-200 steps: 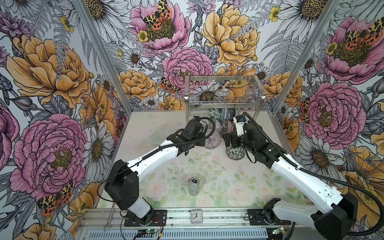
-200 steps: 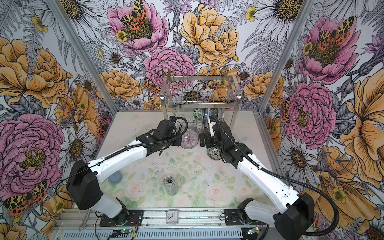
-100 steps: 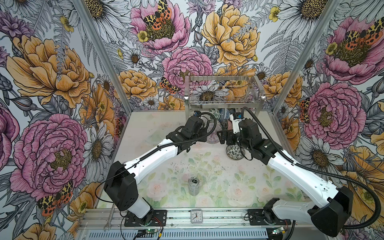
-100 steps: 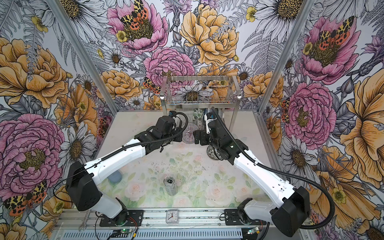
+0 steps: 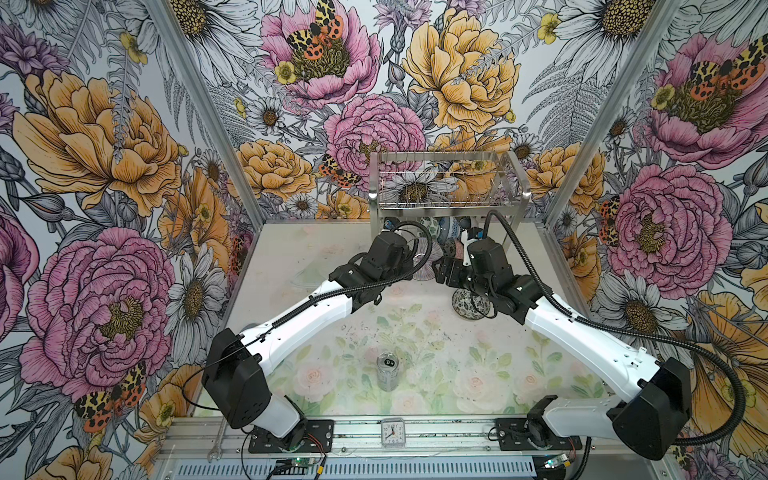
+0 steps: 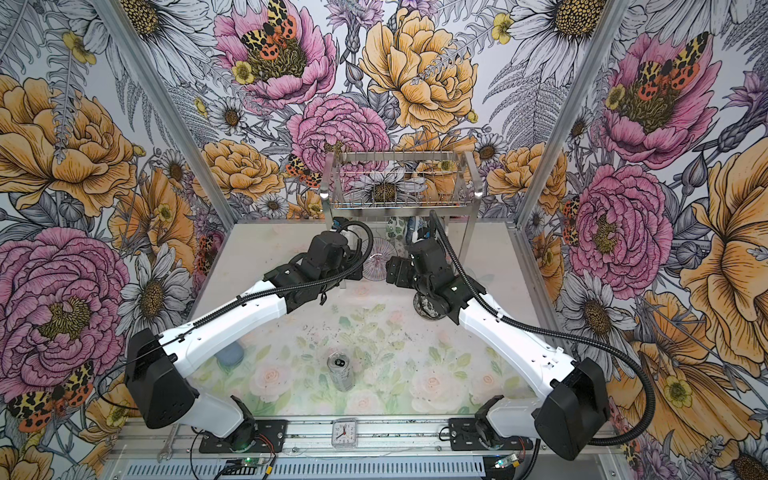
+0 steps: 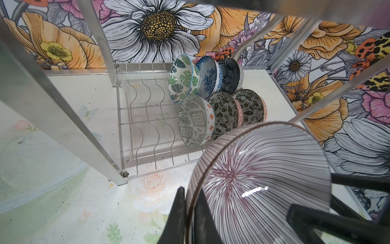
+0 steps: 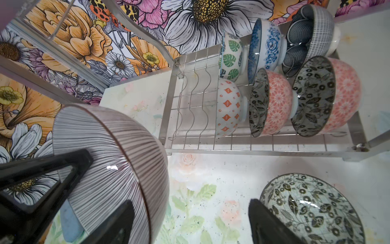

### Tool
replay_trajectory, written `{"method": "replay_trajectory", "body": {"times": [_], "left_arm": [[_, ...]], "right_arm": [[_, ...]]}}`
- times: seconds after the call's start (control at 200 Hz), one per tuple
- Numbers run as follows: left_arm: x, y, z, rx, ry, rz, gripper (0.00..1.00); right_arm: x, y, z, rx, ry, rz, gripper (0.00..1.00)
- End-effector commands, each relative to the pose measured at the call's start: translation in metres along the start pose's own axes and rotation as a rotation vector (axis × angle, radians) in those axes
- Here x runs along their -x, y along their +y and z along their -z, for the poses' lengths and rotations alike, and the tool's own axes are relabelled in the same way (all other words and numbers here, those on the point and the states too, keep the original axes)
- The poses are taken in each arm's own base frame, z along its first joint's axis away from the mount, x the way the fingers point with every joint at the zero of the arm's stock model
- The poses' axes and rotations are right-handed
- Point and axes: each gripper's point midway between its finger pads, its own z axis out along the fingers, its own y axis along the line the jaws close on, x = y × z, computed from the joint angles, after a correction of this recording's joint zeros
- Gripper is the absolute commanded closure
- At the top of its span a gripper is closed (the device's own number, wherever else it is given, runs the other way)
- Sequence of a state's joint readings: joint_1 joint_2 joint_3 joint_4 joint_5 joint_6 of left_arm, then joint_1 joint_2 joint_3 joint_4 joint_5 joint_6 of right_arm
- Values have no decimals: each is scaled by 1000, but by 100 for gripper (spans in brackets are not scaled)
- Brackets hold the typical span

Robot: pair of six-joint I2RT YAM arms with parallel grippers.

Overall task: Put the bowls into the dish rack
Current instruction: 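Carry the purple striped bowl toward the rack with right gripper while left withdraws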

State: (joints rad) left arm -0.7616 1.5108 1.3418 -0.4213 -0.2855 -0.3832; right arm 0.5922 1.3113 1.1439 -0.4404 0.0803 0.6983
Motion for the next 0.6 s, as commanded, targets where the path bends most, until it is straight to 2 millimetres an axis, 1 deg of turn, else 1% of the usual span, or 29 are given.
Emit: {"method": "replay_trajectory", "body": {"times": [0.0, 0.205, 0.35, 0.41, 0.48, 0.57, 0.59], "left_arm": [[45, -13, 23, -39, -145, 43, 100], [45, -16, 23, -46, -144, 41, 100], [46, -16, 24, -43, -149, 43, 100], [45, -16, 24, -43, -147, 42, 100], [45, -16, 25, -44, -149, 42, 100], [47, -17, 27, -48, -152, 40, 100], [46, -17, 27, -49, -152, 39, 100]], "right_arm": [[8, 15, -2, 43, -34, -65, 21], [8, 24, -13, 57, -26, -87, 38], [6, 30, -19, 62, -14, -91, 58], [5, 32, -20, 63, -14, -91, 69], [6, 33, -20, 63, -17, -90, 80], [8, 34, -20, 59, -28, -80, 100], [9, 35, -19, 58, -31, -78, 100]]}}
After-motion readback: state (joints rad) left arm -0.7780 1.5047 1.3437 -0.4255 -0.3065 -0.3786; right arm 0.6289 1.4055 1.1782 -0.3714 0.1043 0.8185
